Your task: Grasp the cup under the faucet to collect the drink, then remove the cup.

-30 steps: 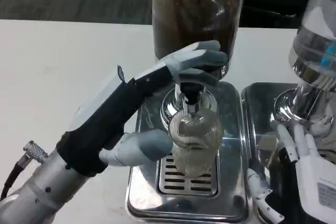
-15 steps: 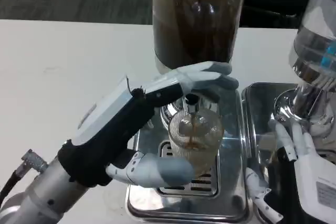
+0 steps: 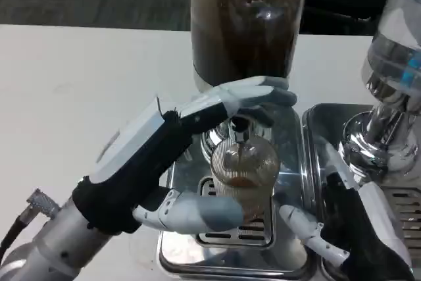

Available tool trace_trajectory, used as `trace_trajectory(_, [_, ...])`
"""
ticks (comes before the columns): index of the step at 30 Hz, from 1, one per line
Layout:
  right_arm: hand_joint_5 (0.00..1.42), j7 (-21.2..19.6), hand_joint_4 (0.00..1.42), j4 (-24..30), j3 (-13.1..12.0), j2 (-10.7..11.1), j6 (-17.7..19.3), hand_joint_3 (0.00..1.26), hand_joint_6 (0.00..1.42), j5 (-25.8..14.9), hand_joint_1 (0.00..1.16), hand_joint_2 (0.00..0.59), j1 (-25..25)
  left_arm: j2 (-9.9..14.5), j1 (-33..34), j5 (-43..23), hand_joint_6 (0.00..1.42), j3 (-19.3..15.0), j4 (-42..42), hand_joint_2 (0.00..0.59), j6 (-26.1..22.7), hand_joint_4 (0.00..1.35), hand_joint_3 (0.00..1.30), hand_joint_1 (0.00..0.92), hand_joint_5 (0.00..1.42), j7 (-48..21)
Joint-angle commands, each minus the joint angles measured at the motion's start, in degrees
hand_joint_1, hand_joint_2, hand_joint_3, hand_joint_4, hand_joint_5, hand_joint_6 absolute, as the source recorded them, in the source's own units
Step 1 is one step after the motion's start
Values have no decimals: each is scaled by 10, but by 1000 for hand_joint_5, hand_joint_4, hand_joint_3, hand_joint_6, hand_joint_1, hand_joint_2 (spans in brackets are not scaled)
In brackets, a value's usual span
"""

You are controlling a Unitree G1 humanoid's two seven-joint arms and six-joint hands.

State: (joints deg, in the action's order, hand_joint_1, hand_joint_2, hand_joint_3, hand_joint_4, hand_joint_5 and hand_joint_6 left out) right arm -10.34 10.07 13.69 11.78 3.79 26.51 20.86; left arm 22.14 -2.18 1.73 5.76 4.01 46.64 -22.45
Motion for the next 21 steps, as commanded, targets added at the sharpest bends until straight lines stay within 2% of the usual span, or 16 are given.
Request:
trace_trajectory(1, [0, 27, 0, -30, -7, 5, 24, 0, 0, -23, 461, 257, -34, 6, -4, 13, 364, 12, -9, 105, -3, 181, 280, 0, 377, -8])
trace_trajectory(9, [0, 60, 0, -61, -2, 10, 41, 0, 0, -29, 527, 244, -71, 5, -6, 15, 364, 12, -6, 107, -5, 181, 288, 0, 377, -4])
trace_trajectory(18, [0, 68, 0, -76, -2, -8, 29, 0, 0, -35, 558, 231, -86, 5, -8, 16, 365, 14, -2, 108, -10, 181, 297, 0, 376, 3])
trace_trajectory(21, [0, 67, 0, -75, -1, -7, 26, 0, 0, -27, 563, 227, -86, 6, -8, 16, 365, 12, -1, 110, -12, 181, 298, 0, 376, 4])
